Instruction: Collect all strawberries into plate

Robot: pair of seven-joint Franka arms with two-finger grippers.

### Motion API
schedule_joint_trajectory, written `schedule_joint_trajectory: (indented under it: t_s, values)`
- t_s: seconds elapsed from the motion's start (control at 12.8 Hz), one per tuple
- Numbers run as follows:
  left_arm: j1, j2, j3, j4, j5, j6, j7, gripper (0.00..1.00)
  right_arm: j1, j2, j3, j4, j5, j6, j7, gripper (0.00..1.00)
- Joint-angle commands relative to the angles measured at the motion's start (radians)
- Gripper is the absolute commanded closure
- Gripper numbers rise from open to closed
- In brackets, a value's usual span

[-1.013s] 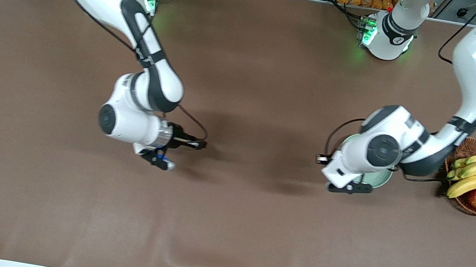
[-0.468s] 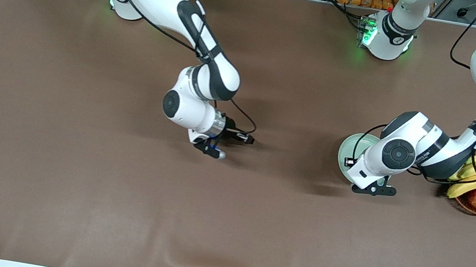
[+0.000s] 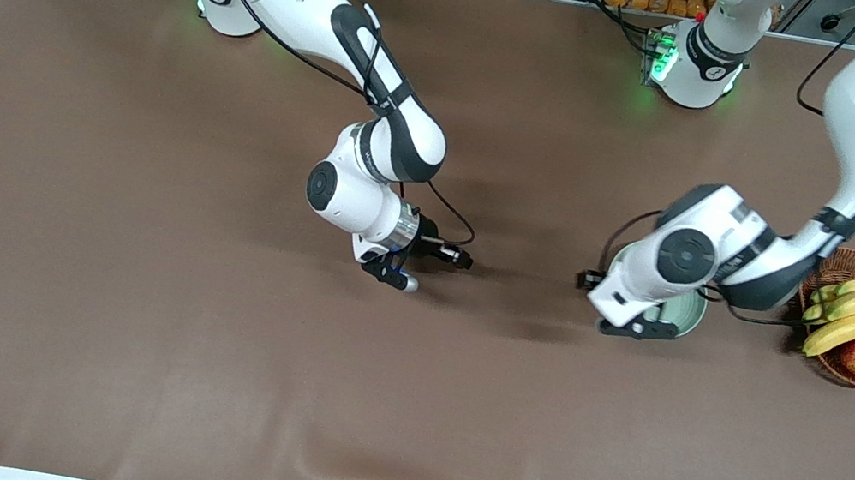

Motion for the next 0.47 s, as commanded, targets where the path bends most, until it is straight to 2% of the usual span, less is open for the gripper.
schedule_joint_trajectory:
  t_s: [0.0,0.16,0.23,0.39]
  values:
    - [-0.123,0.028,0.012,0.081,-0.045,-0.006,-0.118,0.00,-0.043,-0.010,-0.007,-0.023,0.016,-0.005,-0.005,0.00]
    - [-0.196,0.073,0.018,0.138,-0.051,0.029,-0.173,0.00,-0.095,-0.052,-0.007,-0.069,0.011,-0.020,-0.015,0.00]
    - [-0.224,0.083,0.042,0.152,-0.051,0.049,-0.192,0.00,-0.126,-0.075,-0.007,-0.088,0.010,-0.041,-0.022,0.00]
    - [-0.313,0.100,0.088,0.181,-0.054,0.120,-0.212,0.00,-0.227,-0.121,-0.009,-0.129,-0.006,-0.145,-0.032,0.00]
